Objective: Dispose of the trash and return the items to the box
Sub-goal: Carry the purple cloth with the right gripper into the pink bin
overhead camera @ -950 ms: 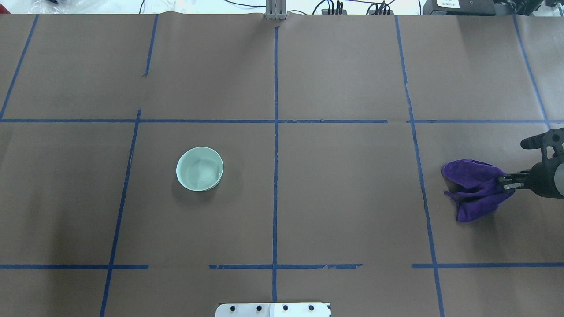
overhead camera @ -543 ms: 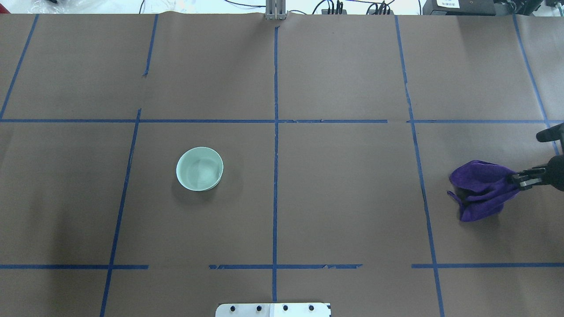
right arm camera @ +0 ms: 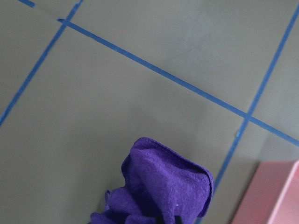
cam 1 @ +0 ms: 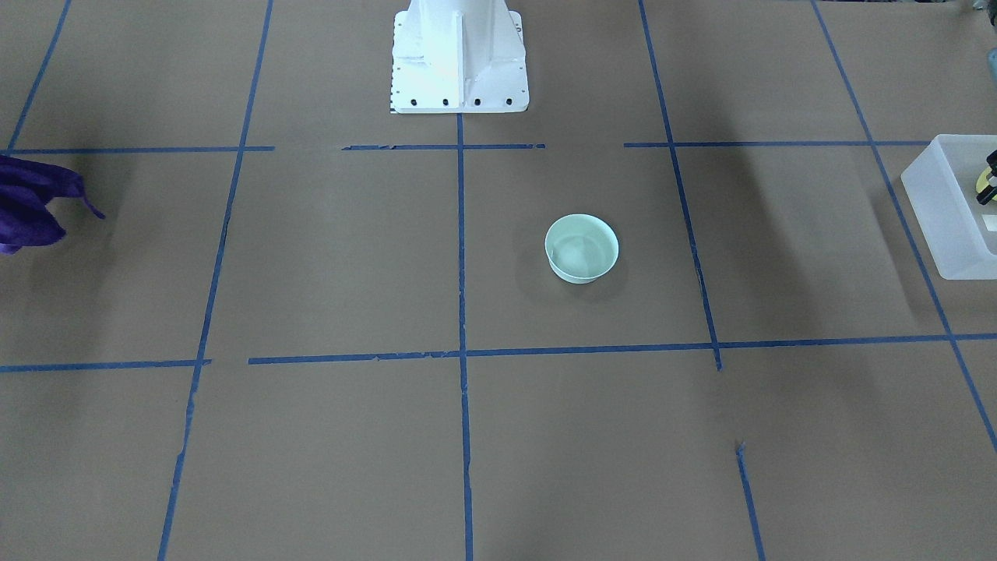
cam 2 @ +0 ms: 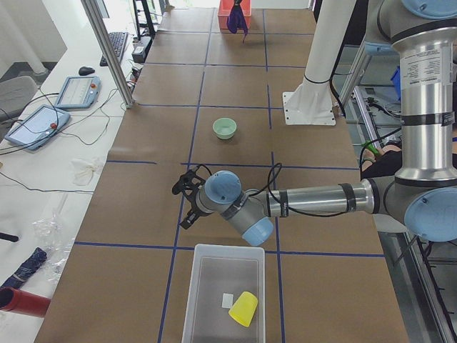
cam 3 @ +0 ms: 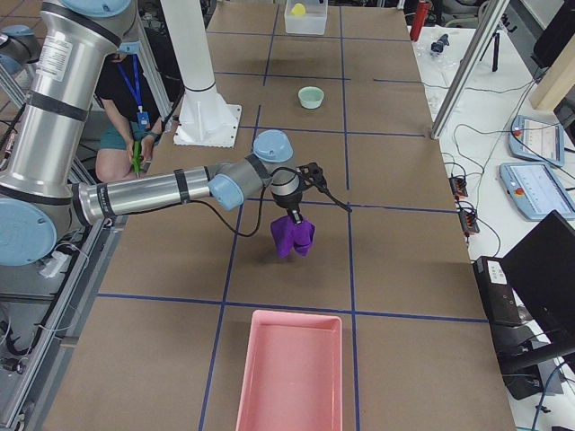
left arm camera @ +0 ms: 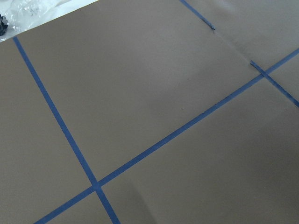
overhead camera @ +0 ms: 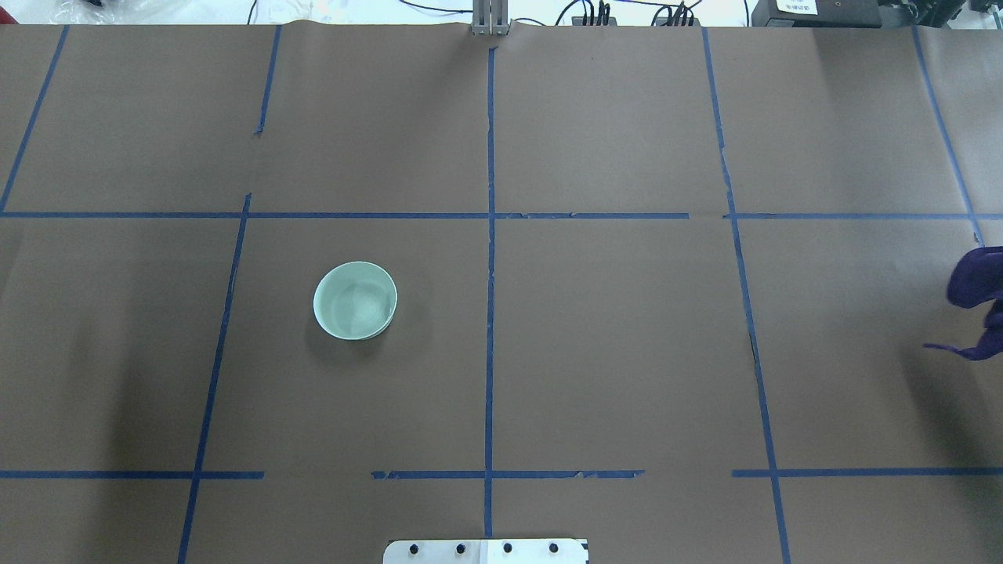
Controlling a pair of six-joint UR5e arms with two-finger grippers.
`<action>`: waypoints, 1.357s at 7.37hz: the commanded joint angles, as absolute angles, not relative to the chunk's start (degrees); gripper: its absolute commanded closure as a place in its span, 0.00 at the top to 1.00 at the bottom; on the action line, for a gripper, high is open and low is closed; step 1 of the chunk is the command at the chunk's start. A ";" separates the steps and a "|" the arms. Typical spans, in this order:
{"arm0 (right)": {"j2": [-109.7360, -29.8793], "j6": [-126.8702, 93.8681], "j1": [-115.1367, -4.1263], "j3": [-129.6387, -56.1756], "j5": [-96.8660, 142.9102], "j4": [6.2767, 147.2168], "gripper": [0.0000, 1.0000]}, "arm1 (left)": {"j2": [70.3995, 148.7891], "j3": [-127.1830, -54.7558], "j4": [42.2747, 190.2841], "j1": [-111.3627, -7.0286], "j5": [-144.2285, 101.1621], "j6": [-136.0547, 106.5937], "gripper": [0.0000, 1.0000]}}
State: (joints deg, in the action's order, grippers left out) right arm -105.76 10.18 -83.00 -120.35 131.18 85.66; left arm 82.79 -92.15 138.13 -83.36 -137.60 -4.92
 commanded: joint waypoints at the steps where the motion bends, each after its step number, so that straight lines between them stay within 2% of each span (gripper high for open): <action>1: -100.49 40.55 -99.59 -113.09 131.84 101.11 0.00 | 83.23 -98.51 129.75 -81.74 -134.49 -5.80 1.00; 3: -93.81 55.49 -107.03 -96.76 131.14 100.90 0.00 | 85.85 -98.88 128.67 -81.65 -131.59 -9.81 1.00; 4: -93.43 59.46 -107.22 -90.59 131.05 97.16 0.00 | 86.48 -99.14 128.67 -81.04 -131.40 -10.97 1.00; 5: -95.08 59.24 -107.23 -89.05 131.04 94.42 0.73 | 86.92 -99.23 128.58 -80.77 -131.31 -11.51 1.00; 6: -95.27 55.50 -107.23 -87.99 131.57 92.22 1.00 | 87.79 -99.23 128.58 -79.64 -131.22 -14.56 1.00; 8: -95.10 36.75 -105.83 -88.59 133.49 89.06 1.00 | 88.42 -102.72 128.58 -74.65 -128.50 -26.47 1.00; 10: -95.19 20.39 -100.84 -88.42 133.51 77.84 1.00 | 89.46 -110.44 125.70 -63.70 -124.67 -42.64 1.00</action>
State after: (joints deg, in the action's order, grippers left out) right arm -95.17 30.98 -103.87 -88.49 133.36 84.45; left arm 88.65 -105.82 127.58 -70.60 -127.73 -32.84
